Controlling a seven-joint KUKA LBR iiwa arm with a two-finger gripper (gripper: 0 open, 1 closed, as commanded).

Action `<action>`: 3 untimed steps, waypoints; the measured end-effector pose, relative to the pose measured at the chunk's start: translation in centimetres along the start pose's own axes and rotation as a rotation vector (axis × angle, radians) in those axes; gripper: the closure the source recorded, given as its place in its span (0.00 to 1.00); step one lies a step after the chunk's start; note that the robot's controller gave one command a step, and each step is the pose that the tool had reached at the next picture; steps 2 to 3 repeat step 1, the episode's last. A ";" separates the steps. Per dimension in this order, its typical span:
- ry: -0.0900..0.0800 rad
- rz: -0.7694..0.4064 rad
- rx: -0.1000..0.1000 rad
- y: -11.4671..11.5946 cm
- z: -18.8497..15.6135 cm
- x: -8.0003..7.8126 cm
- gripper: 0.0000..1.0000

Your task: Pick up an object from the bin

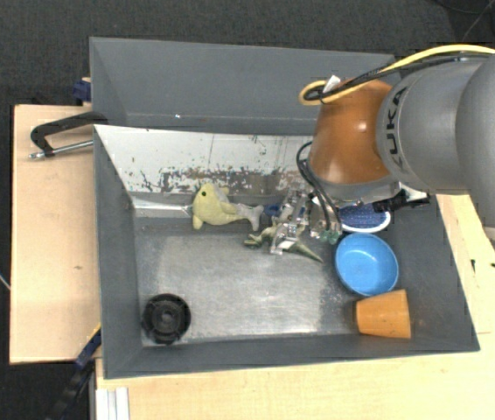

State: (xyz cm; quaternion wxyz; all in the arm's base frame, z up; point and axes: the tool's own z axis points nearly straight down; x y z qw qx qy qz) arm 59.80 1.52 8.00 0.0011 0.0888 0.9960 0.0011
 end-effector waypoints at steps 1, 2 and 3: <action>-0.011 -0.001 -0.002 0.2 -11.7 -0.3 1.00; -0.011 -0.001 -0.002 0.2 -11.7 -0.3 1.00; -0.011 -0.001 -0.002 0.2 -11.7 -0.3 1.00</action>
Offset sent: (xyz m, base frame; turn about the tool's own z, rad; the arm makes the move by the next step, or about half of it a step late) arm 0.0000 0.0002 0.1109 0.0000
